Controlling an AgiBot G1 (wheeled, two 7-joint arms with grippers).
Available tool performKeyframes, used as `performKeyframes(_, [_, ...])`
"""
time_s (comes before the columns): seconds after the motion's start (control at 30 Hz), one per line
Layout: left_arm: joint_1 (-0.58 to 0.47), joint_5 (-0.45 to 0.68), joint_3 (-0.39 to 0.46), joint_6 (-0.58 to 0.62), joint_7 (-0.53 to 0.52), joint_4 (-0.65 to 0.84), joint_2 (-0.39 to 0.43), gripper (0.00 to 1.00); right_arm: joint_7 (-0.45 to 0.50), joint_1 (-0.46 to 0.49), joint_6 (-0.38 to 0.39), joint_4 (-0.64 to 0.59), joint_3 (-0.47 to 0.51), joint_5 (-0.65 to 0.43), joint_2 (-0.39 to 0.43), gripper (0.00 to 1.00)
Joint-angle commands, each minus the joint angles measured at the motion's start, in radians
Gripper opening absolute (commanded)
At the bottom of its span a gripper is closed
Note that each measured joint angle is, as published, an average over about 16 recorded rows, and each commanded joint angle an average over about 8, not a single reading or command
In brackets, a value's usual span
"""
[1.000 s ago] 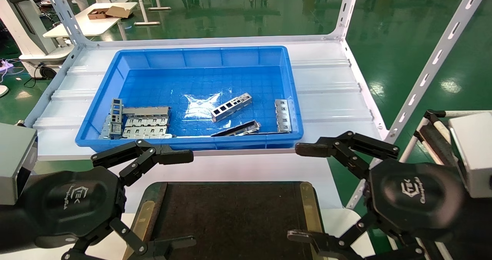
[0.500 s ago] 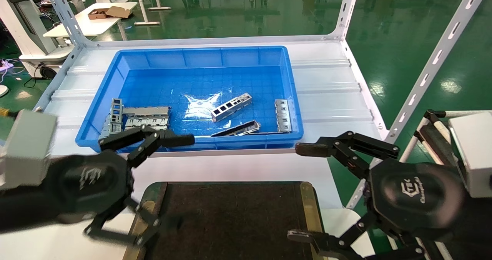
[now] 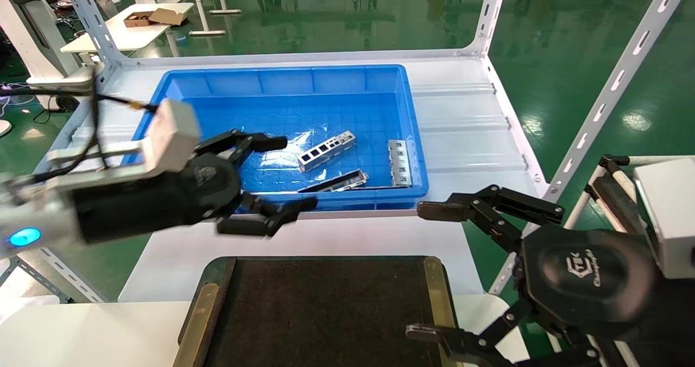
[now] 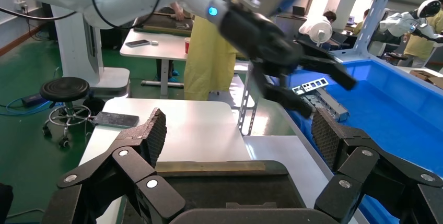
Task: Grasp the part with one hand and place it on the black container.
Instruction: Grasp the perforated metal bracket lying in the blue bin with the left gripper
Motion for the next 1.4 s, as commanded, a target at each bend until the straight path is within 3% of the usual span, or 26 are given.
performKeyframes(0.03, [-0.026, 0.045, 0.019, -0.034, 0.001, 0.034, 0.036, 1.0, 0.0, 0.0, 0.0, 0.0, 0.0, 0.0, 0.0, 1.0])
performKeyframes(0.73, [-0.228, 0.283, 0.13, -0.34, 0.106, 0.587, 0.415, 1.0, 0.0, 0.0, 0.0, 0.0, 0.0, 0.0, 0.0, 1.0])
performKeyframes(0.77, [-0.237, 0.287, 0.131, -0.349, 0.113, 0.615, 0.428, 1.0, 0.0, 0.0, 0.0, 0.0, 0.0, 0.0, 0.0, 0.98])
performKeyframes(0.8, [-0.246, 0.29, 0.133, -0.358, 0.119, 0.642, 0.441, 0.99, 0.0, 0.0, 0.0, 0.0, 0.0, 0.0, 0.0, 0.89])
performKeyframes(0.87, [-0.265, 0.294, 0.134, -0.372, 0.133, 0.695, 0.465, 0.82, 0.0, 0.0, 0.0, 0.0, -0.001, 0.0, 0.0, 0.64])
performKeyframes(1.03, [-0.3, 0.296, 0.135, -0.398, 0.175, 0.803, 0.509, 0.19, 0.0, 0.0, 0.0, 0.0, -0.001, 0.0, 0.0, 0.03])
performKeyframes(1.1, [-0.308, 0.291, 0.133, -0.406, 0.192, 0.836, 0.519, 0.01, 0.0, 0.0, 0.0, 0.0, -0.001, 0.0, 0.0, 0.0])
performKeyframes(1.4, [-0.325, 0.252, 0.126, -0.424, 0.249, 0.924, 0.534, 0.0, 0.0, 0.0, 0.0, 0.0, -0.001, 0.001, 0.0, 0.0])
